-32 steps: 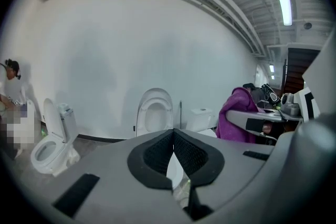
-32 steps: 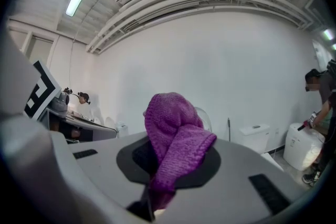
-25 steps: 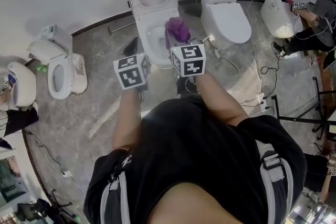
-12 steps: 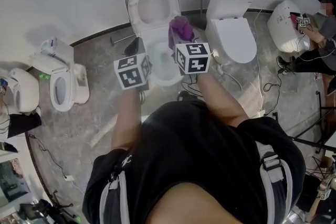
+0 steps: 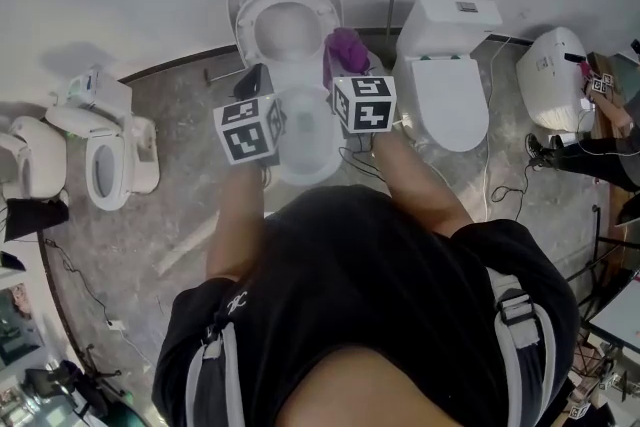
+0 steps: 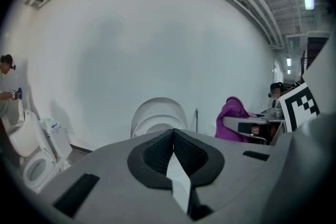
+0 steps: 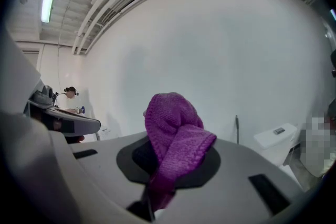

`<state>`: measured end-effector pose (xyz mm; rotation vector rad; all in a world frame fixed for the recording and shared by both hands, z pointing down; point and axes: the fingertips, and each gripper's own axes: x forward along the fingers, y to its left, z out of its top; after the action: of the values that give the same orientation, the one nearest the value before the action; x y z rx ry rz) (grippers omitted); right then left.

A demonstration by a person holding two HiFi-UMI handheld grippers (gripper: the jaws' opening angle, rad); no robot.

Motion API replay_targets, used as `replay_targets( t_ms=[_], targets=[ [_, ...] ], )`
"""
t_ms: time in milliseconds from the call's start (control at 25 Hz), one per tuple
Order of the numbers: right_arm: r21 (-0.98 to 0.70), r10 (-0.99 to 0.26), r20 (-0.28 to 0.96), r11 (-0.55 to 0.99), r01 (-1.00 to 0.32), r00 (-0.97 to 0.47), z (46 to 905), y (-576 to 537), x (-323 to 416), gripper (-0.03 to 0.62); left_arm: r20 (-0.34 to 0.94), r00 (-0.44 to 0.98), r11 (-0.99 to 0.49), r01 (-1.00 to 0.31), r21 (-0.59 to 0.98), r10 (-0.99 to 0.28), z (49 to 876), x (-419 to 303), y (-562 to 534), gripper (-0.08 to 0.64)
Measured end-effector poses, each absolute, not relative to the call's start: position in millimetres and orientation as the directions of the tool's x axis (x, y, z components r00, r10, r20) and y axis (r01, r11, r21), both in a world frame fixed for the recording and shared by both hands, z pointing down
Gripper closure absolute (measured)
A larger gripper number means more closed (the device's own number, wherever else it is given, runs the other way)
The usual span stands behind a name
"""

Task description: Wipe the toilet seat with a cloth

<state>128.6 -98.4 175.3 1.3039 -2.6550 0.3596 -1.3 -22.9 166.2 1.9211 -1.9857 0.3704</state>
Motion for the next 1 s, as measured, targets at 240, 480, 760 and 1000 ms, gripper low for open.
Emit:
replay_targets(
  t_ms=[240, 480, 760, 1000],
  targets=[
    [-0.138, -0.691, 0.304, 0.649, -0.748, -0.656, 203, -146, 107, 0.543, 0.457, -0.049, 0.108, -0.989, 0.104, -0.888, 176, -13, -59, 0.551],
    [-0.036, -0.671, 0.370, 0.681, -0.731, -0.643, 239, -180, 78, 0.544, 0.480, -0.086, 0.129, -0.990, 0.056, -0.873, 192, -37, -73, 0.551],
    [0.106, -0.686, 0.463, 0.671, -0.734, -0.561, 291, -220, 48, 0.544, 0.503, -0.002, 0.015, -1.000, 0.023, -0.864, 207, -51, -90, 0.551],
    [0.066, -0.698, 0.545, 0.589, -0.806, -0.465, 323, -261, 37, 0.543, 0.498, 0.058, -0.070, -0.998, -0.005, -0.865, 200, -78, -112, 0.551]
  ],
)
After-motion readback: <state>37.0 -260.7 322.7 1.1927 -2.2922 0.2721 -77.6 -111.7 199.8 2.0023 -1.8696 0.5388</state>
